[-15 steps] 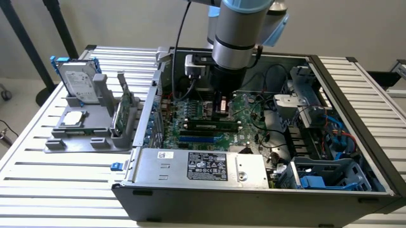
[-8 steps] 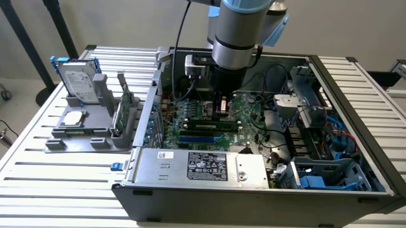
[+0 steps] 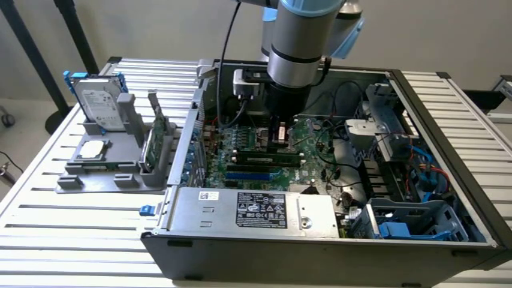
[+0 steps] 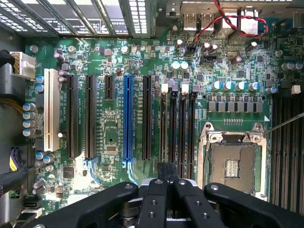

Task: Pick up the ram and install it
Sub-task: 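Press down the ram until it locks into place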

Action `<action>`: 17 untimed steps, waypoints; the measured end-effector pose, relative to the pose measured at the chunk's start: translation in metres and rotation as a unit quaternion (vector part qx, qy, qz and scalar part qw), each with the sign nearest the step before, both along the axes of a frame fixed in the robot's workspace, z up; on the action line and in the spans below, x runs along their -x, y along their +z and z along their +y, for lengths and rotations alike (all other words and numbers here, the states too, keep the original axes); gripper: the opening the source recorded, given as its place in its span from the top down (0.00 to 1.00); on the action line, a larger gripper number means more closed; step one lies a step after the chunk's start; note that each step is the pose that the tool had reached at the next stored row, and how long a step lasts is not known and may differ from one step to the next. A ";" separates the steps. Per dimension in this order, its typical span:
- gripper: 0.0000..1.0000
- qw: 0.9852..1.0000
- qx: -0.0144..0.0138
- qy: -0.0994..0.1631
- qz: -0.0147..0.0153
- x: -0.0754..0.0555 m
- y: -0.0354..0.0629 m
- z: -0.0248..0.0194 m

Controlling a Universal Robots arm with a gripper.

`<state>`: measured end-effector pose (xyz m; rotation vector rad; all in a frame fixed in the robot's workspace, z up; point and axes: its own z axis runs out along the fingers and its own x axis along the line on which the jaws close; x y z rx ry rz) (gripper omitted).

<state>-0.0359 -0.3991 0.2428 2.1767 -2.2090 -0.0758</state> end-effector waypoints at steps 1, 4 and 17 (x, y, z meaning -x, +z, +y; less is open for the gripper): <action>0.89 1.000 0.000 0.000 -0.001 0.000 -0.0001 0.0000; 0.89 1.000 -0.001 0.000 -0.006 0.001 -0.0012 0.0000; 0.89 1.000 -0.002 0.000 -0.013 0.006 -0.0098 0.0000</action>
